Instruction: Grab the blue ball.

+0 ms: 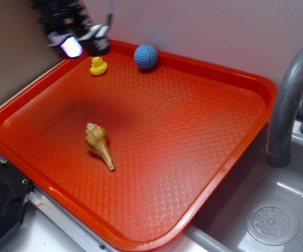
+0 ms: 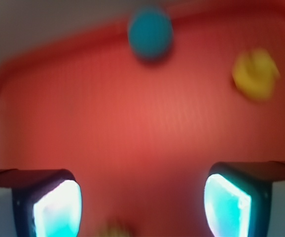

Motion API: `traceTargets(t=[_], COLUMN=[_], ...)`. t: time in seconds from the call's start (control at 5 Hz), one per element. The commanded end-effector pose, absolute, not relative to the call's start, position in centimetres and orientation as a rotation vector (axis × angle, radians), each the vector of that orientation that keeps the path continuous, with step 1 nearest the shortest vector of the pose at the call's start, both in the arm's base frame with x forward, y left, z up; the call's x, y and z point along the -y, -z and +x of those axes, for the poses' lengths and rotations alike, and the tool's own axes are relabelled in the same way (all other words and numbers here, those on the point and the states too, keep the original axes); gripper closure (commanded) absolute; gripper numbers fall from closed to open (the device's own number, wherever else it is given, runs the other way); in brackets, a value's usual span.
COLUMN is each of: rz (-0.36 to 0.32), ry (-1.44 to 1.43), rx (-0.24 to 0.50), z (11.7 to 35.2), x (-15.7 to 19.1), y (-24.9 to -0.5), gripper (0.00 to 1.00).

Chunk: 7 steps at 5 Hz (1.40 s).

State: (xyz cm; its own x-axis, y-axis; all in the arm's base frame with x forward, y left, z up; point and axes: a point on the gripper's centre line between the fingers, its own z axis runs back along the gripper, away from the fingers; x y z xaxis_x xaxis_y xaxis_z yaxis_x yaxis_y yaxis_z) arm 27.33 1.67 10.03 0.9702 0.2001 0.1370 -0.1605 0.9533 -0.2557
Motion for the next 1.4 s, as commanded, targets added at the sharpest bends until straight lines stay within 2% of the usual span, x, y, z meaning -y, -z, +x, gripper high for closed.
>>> traceTargets(t=[0.0, 0.2, 0.4, 0.6, 0.8, 1.0, 1.2], rz=[-0.174, -0.086, -0.030, -0.005, 0.074, 0.126, 0.114], ry=[-0.200, -0.204, -0.202, -0.177, -0.179, -0.203, -0.211], rx=[0.221, 0.228, 0.271, 0.276, 0.315, 0.328, 0.322], z=[33.9, 35.6, 36.7, 37.4, 38.2, 39.1, 38.6], x=[-2.3, -3.6, -4.3, -3.8, -3.3, -3.7, -3.6], y=[-7.7, -7.4, -7.0, -5.9, -5.0, -4.2, -4.1], gripper=[0.00, 0.00, 0.00, 0.00, 0.00, 0.00, 1.00])
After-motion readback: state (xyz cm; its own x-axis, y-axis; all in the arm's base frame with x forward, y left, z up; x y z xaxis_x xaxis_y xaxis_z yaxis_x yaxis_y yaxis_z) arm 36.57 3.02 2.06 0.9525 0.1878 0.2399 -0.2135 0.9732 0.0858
